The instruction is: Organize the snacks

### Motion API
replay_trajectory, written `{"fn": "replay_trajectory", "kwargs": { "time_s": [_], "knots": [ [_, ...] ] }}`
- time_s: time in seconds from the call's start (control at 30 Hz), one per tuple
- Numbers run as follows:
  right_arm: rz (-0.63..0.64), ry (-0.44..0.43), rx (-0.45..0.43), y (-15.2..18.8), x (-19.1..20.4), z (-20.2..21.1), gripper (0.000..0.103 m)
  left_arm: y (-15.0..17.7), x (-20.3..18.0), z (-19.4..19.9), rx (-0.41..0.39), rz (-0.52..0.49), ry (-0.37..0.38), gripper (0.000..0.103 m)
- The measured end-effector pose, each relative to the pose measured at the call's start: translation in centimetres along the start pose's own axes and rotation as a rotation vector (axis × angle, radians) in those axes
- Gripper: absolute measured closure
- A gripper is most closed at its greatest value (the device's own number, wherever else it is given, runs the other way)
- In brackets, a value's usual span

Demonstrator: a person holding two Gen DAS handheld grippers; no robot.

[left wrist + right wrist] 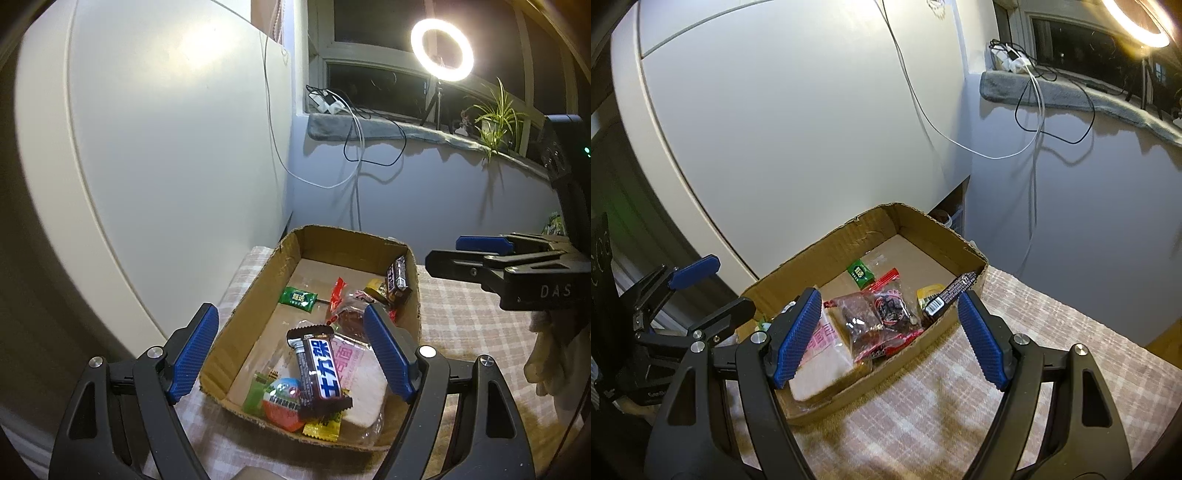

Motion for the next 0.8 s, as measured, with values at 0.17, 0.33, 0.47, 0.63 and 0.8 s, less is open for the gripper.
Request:
{"fn": "replay_trajectory", "kwargs": {
  "time_s": [0.17, 0.33, 0.47, 0.63, 0.8],
  "knots": [
    [0.019, 0.039, -0.024, 1.1, 1.2, 1.6, 0.024, 0.4, 0.0, 1.4, -0.017, 0.014, -0.025, 0.022],
    [0.045, 0.064, -0.035, 2.5, 2.5, 3.1, 0.024, 1.0, -0.5, 2.8, -0.03, 0.019, -0.035, 0.021],
    [0.047, 0.074, -0.052, 3.5, 3.2, 4.4, 0.006, 1.2, -0.8, 3.9, -0.045, 0.019, -0.048, 0.02],
    [0.042, 0.085, -0.096, 4.4, 3.8, 6.1, 0.004, 1.8, -0.8, 5.4, -0.058, 0.046, -0.057, 0.019],
    [0.008, 0.138, -0.126, 5.4, 4.2, 7.8, 0.004, 2.4, -0.5, 6.2, -0.054, 0.075, -0.05, 0.019]
  ]
}}
Point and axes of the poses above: each gripper's, at about its wrist camera, not at the fingertips, and z roughly against the way its jaws point, x to its left, y to its underside, the point moved 1 cm from there along -z, roughly the way its jaws point, and after that the axes turned 10 degrees about -y, right-handed, at the moved point
